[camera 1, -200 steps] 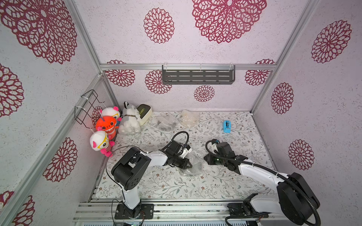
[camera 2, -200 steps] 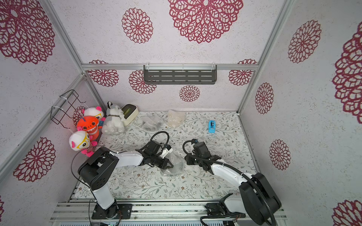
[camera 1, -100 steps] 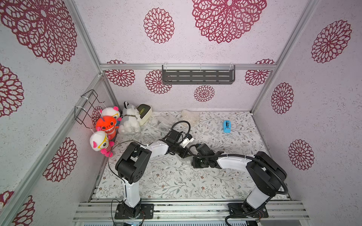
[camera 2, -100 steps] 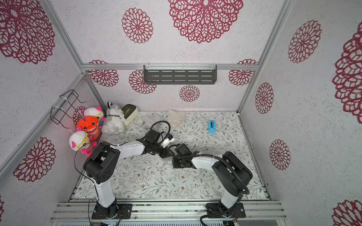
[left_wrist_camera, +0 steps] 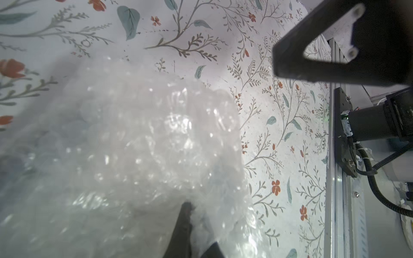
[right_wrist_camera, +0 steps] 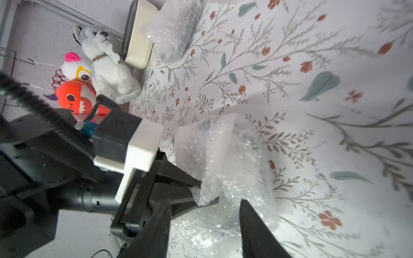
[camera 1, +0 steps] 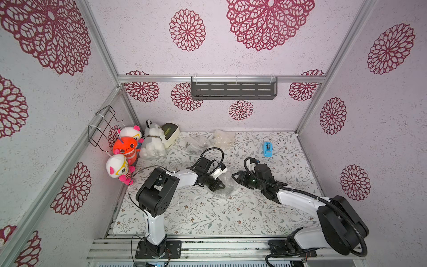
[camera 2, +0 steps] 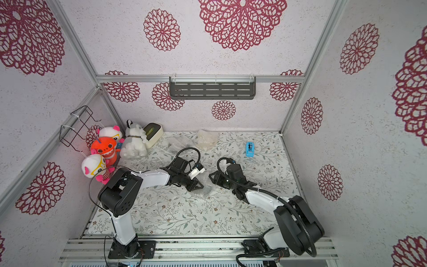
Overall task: Wrap dinner plates in bubble wrap
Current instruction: Wrap the plate in the bubble wrap.
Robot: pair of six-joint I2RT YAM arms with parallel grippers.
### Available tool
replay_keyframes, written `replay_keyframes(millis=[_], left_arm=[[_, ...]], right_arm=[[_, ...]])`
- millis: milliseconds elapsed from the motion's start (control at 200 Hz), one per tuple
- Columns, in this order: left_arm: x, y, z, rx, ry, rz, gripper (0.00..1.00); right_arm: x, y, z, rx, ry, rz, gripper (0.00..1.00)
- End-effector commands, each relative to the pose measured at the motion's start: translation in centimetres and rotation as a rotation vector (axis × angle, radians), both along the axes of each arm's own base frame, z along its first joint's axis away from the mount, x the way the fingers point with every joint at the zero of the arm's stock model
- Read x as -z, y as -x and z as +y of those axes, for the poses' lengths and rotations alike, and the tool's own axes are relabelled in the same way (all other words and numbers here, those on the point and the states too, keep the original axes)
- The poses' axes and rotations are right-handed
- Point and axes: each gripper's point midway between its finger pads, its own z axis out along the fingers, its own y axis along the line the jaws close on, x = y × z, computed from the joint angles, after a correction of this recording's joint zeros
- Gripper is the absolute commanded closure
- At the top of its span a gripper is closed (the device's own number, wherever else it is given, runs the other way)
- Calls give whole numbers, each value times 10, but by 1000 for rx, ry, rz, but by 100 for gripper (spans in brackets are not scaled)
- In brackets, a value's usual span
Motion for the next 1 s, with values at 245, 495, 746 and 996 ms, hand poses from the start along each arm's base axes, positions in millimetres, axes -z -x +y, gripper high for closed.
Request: replay_keyframes(millis=[245,495,746,996], left_arm=[[-8,2,3,2,-14,-61,77],[-69,10,12,-247,85,92,58],[-105,-7,8,-528,235,269,68],[-55,-1,5,-660,-108,427,79]], right_arm=[[38,-1,38,4,-73,241,73],[41,1,40,12,-135,233,100],[41,17,38,-43,-98,216,100],[68,30,27,-16,-60,251,100]])
